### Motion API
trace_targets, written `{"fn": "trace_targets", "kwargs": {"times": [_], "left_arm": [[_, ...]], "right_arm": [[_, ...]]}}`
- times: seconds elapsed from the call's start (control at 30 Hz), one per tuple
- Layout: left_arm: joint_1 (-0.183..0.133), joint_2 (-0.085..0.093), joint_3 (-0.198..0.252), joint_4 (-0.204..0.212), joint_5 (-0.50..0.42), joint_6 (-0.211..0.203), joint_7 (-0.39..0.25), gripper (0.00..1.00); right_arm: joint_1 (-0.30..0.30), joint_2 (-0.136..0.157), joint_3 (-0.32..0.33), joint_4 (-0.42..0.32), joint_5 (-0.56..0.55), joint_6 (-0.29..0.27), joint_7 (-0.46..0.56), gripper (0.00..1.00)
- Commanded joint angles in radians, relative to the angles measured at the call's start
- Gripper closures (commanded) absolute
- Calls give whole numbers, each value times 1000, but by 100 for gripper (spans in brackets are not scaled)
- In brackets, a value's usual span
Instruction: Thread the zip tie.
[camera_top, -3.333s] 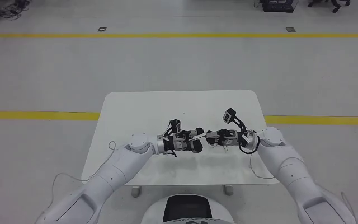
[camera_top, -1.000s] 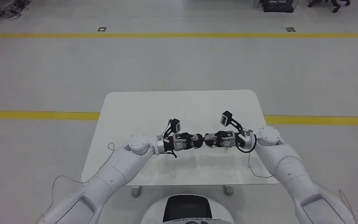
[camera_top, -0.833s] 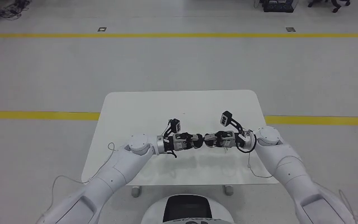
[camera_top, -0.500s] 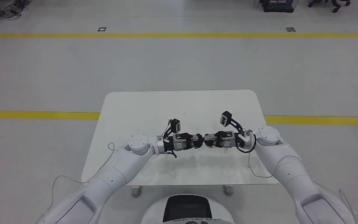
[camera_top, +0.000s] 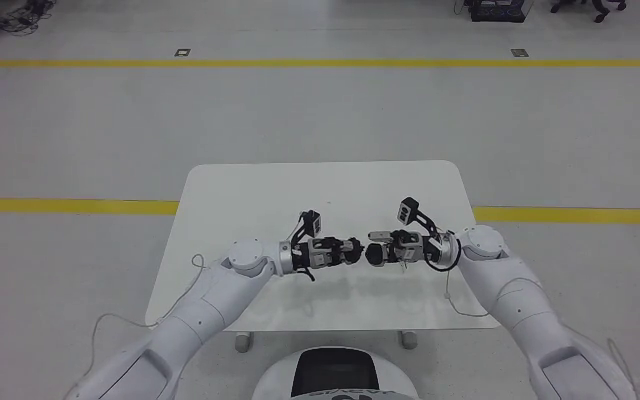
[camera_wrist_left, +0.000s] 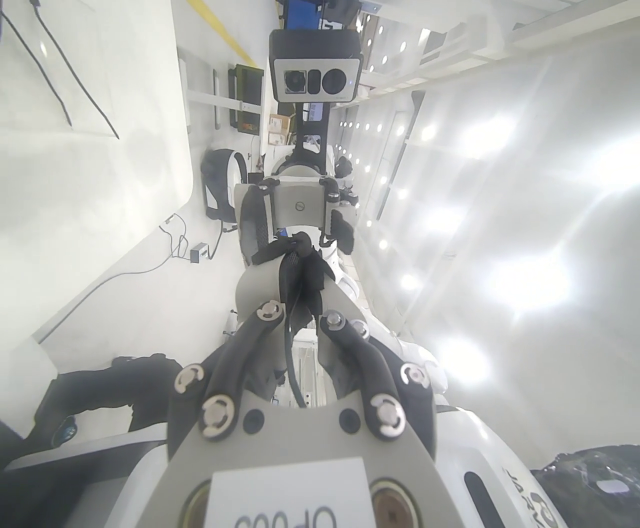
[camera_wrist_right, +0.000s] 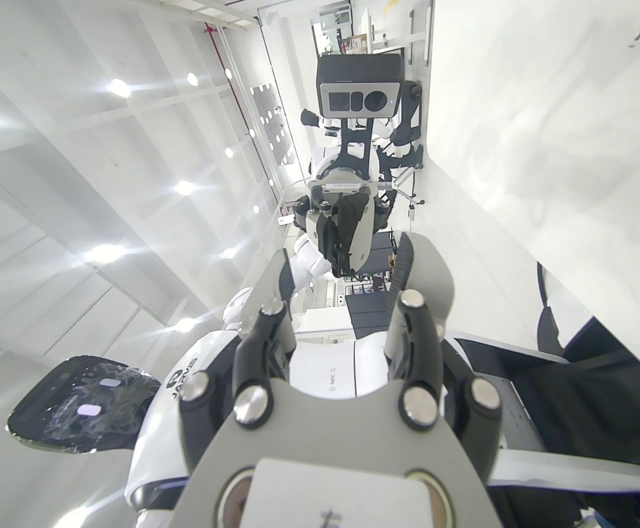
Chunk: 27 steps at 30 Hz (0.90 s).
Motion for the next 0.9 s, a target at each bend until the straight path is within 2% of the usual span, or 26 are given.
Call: {"fn": "trace_targets", "kwargs": {"times": [0.0,0.07,0.33,0.4,0.5,0.53,0.7,0.87], "left_arm": [[6,4,-9,-4,3,-18,-1,100],[8,8,-20,1,8,-47,-11,100],[8,8,-19,0,14,-48,-5,100],[12,11,-18,-12,58,-63,34,100],[22,23,-37,-22,111,-113,48,100],[21,28,-47,-31,146,-113,62,100],[68,59,-117,-107,281,-113,106,100],[120,79,-180,-158,343,-113,140,100]], "right_arm": [[-5,3,8,-5,-5,-2,-10,0],[-9,4,11,-11,-10,-4,-16,0],[-9,4,11,-11,-10,-4,-16,0],[-9,4,11,-11,-10,-4,-16,0],[-9,4,11,-11,-10,-4,-16,0],[-9,4,11,-11,-10,-4,-16,0],[-9,4,11,-11,-10,-4,-16,0],[-9,4,11,-11,-10,-4,-16,0]]}}
